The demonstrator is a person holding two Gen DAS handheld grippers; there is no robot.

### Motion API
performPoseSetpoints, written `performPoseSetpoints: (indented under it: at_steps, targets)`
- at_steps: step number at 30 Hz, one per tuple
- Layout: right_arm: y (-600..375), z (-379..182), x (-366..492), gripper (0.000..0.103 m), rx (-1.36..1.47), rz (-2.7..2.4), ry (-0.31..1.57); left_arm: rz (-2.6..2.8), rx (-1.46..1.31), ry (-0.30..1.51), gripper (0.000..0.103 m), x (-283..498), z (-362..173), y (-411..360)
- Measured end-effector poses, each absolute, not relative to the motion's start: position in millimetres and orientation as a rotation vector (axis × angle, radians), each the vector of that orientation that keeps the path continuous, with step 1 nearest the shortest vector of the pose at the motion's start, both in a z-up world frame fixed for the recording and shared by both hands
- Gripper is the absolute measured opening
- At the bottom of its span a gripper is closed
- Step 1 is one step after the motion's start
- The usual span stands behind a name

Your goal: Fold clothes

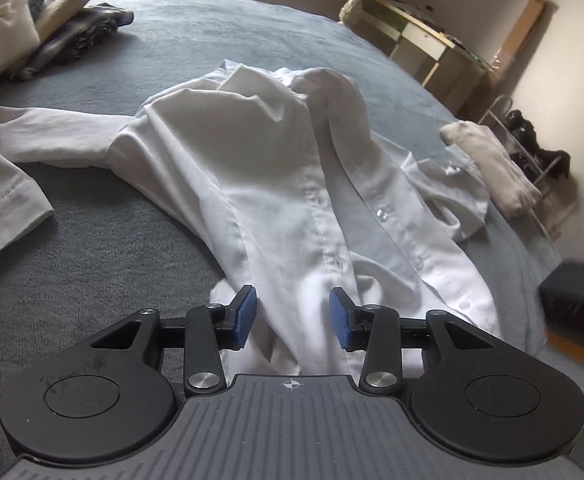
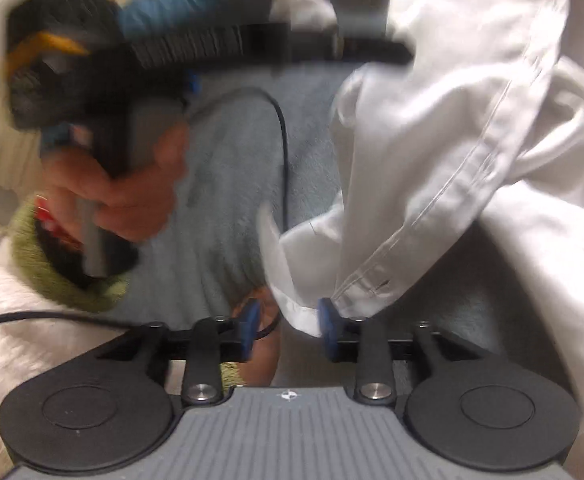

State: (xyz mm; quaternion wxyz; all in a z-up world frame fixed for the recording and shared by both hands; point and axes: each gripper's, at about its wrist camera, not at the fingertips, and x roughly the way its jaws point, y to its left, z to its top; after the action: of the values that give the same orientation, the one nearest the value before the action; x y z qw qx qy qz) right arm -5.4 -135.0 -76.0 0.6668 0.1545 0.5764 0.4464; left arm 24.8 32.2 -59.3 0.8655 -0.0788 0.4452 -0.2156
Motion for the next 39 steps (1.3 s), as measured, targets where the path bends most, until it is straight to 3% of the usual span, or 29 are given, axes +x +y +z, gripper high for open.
performPoseSetpoints:
  at_steps: [4,8,12,18,23,25,27,29,39]
  targets:
    - [-189,-39,-6,0.047,0.454,0.951,1.17,-0.48,-0.114,0.92,0.054,14,-55,30]
    - [-260,-17,3,0.067,0.537,0.72,1.009,-0.538,-0.064,0.888,0.067,17,-52,14]
    - [-326,-22,23,0.067,0.611,0.343,0.925,-0.574,-0.062,0.902,0.067,38,-62,-10]
    - [-414,-73,53,0.067,0.867,-0.108,0.94,-0.518,-0.034,0.918,0.067,70,-83,-36]
    - [-419,-86,95,0.067,0.761,-0.121,0.897,-0.472,-0.05,0.921,0.067,81,-90,-34]
    - [-414,-89,115,0.058,0.712,-0.118,0.875,-0.454,-0.065,0.928,0.067,84,-95,-30]
    - [-414,-91,132,0.023,0.677,-0.123,0.862,-0.438,-0.08,0.94,0.067,87,-99,-27]
    - [-420,-85,151,0.01,0.653,-0.129,0.838,-0.425,-0.094,0.952,0.067,90,-103,-25]
    - [-448,18,200,0.006,0.389,-0.134,0.407,-0.417,-0.161,0.974,0.067,92,-107,-13]
